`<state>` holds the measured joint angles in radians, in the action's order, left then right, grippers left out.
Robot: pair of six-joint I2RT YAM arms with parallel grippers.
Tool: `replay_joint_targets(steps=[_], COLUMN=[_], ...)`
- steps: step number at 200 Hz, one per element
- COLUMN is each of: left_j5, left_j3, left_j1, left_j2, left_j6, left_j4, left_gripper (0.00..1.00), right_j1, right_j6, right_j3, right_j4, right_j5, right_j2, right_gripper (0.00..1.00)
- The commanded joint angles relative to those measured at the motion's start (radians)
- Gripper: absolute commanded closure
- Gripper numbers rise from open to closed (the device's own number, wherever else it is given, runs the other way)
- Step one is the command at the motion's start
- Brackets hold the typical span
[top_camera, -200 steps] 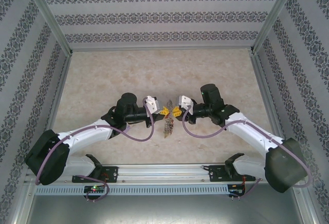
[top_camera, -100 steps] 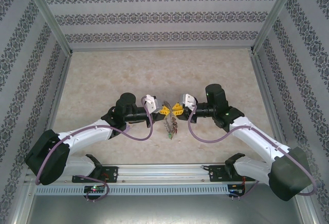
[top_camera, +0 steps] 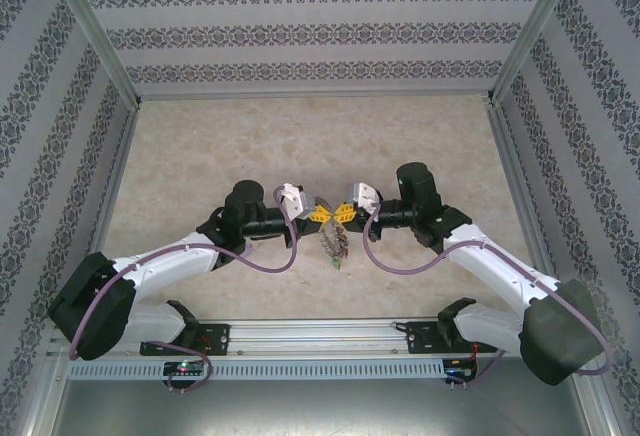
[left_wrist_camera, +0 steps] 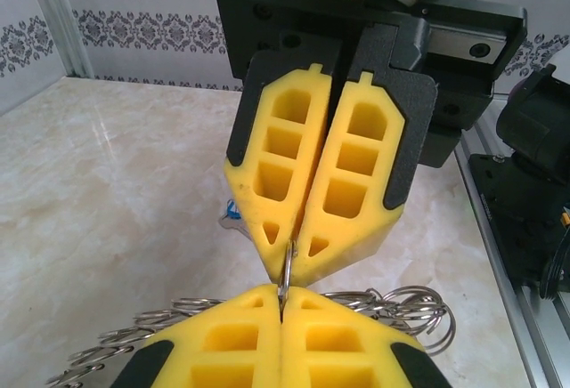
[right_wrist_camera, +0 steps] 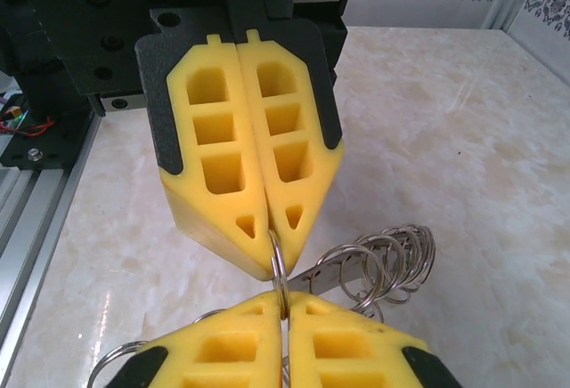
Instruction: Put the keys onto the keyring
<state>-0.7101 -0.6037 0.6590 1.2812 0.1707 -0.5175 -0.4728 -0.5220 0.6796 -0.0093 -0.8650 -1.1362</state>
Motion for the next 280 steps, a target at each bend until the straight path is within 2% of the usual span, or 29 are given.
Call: replay_joint_targets(steps=[1,20,45,65,100,127,168,197,213,280], left_j5=[-0.032,-0.033,-0.035,-0.057,-0.077,-0.076,-0.031,0.005,0.012,0.002], left_j3=[-0.028,-0.038,-0.058,-0.089,-0.148,-0.183,-0.178,-0.173,-0.174,-0.202], left_j1=[-0.002,-0.002,-0.002,-0.002,-0.001,-0.002,-0.002,-0.002,-0.002,-0.002], left_j2=[-0.02,-0.016,-0.013,-0.014,0.004,0.023,0.014,0.01,0.011,0.026], left_j6=[-0.001,0.012,0.041,0.088,0.166,0.208,0.228,0.218,0.214,0.24], left_j4=[-0.053,-0.021,0.034,0.127,0.274,0.36,0.387,0.378,0.372,0.418], left_gripper=[1.0,1.0,0.98,0.91,0.85,0.84,0.76,0.75,0.76,0.92], right_j1=[0.004,0.003,0.0,-0.004,-0.011,-0.015,-0.017,-0.018,-0.02,-0.021], right_j6=[-0.01,-0.016,-0.033,-0.049,-0.065,-0.071,-0.075,-0.08,-0.082,-0.088], right_j3=[0.039,0.047,0.058,0.068,0.089,0.103,0.106,0.105,0.108,0.117], right_j4=[0.01,-0.004,-0.031,-0.056,-0.094,-0.108,-0.112,-0.118,-0.119,-0.134], right_j5=[-0.042,-0.045,-0.034,-0.019,-0.013,-0.007,-0.004,-0.006,-0.006,-0.003], right_j2=[-0.004,-0.004,-0.002,-0.002,-0.011,-0.017,-0.023,-0.023,-0.025,-0.029], right_gripper=[0.95,1.0,1.0,1.0,1.0,1.0,1.0,1.0,1.0,1.0])
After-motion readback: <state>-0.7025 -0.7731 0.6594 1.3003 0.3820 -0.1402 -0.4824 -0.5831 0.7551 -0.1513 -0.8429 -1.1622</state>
